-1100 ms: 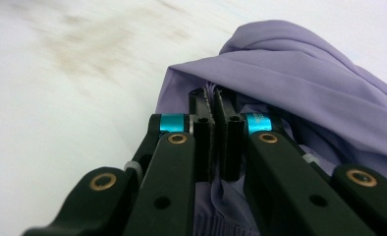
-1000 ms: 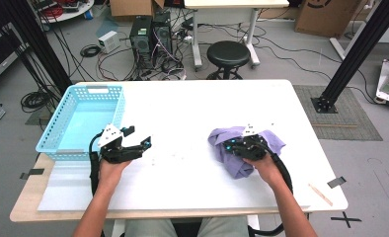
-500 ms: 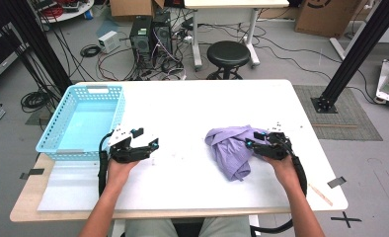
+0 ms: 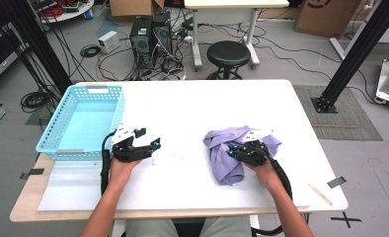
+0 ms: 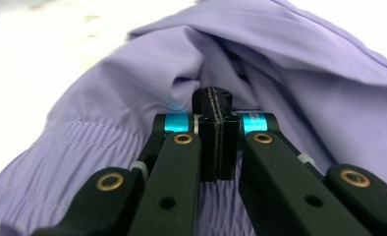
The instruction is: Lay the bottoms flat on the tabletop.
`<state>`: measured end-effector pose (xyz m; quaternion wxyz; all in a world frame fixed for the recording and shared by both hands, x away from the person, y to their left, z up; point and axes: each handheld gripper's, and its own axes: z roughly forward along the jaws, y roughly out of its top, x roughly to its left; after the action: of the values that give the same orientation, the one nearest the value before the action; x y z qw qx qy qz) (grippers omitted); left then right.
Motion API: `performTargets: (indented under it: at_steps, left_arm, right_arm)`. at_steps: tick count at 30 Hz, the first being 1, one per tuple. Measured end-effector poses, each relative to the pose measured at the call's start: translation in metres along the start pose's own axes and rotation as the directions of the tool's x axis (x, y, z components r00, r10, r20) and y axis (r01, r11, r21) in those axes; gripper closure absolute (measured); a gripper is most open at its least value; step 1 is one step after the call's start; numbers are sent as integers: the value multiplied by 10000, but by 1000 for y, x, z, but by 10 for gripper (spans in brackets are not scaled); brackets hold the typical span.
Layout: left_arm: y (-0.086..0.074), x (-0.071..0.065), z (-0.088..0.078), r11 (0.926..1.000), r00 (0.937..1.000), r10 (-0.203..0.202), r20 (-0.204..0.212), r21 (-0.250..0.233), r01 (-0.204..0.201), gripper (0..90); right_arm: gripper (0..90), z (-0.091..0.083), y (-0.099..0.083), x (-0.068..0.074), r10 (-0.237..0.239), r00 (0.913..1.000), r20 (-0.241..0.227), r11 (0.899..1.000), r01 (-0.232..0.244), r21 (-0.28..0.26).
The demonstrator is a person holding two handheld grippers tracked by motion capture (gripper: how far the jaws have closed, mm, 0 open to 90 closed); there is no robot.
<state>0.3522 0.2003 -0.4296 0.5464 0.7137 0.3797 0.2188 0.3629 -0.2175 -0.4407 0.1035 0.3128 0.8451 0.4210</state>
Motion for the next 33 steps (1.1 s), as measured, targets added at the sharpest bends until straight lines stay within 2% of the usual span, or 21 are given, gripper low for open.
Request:
performTargets:
  at_steps: [3, 4, 5, 6, 9, 10, 11, 13, 15, 19, 21, 25, 28, 30, 31, 33]
  left_arm:
    - [0, 0, 0, 10000, 10000, -5, -16, -4, 5, 261]
    - [0, 1, 0, 10000, 10000, -10, -34, -16, 10, 261]
    - [0, 1, -1, 10000, 10000, -24, -25, -8, 24, 261]
    - [0, 1, -1, 10000, 10000, -14, -29, 1, 14, 261]
    - [0, 1, 0, 10000, 10000, -1, 19, 18, 1, 262]
    - [-1, 0, 1, 10000, 10000, -1, 60, 26, 1, 269]
    - [-1, -1, 2, 10000, 10000, -30, 85, 11, 30, 273]
    - [0, -1, 4, 10000, 9999, -25, 109, 23, 25, 275]
    - [2, -2, 7, 10000, 9999, -4, 139, 33, 4, 285]
    - [9, -3, 14, 9999, 9995, 47, 307, 90, -50, 301]
    - [12, -6, 18, 9999, 9991, 115, 403, -4, -115, 318]
    - [18, -10, 31, 9996, 9977, 242, 639, 151, -252, 339]
    - [23, -15, 42, 9992, 9961, 331, 821, 199, -348, 349]
    - [26, -20, 50, 9991, 9945, 291, 1007, 275, -320, 357]
    - [28, -22, 55, 9989, 9936, 315, 1087, 299, -350, 357]
    - [30, -29, 63, 9984, 9899, 362, 1372, 392, -419, 357]
  right_arm:
    - [900, -5, -2, 6, -349, 9951, -928, 9994, 347, -42]
    - [877, -9, -3, 7, -493, 9946, -917, 9988, 487, -89]
    - [776, -14, -4, 7, -488, 9959, -759, 9987, 474, -197]
    - [685, -19, -4, 4, -273, 9984, -505, 9990, 255, -355]
    - [551, -32, -6, -3, 464, 9987, 189, 9939, -443, -1012]
    - [515, -33, -6, -4, 623, 9973, 396, 9920, -575, -1121]
    - [514, -32, -6, -4, 730, 9965, 413, 9919, -682, -1073]
    - [503, -23, -5, -1, 614, 9974, 381, 9963, -589, -621]
    - [562, -13, -6, 3, 467, 9982, 382, 9988, -463, -130]
    - [900, -11, -11, 6, -29, 9988, 496, 9985, 2, 551]
    - [900, -14, -17, 7, -307, 9974, 649, 9954, 246, 921]
    - [900, -34, -28, 3, -397, 9967, 701, 9946, 327, 988]
    - [900, -47, -36, 0, -474, 9924, 1131, 9929, 345, 1138]
    - [900, -57, -40, -3, -460, 9860, 1605, 9948, 307, 968]
    - [900, -63, -42, -5, -292, 9813, 1902, 9969, 148, 767]
    - [900, -74, -44, -11, 161, 9667, 2556, 9989, -266, 377]
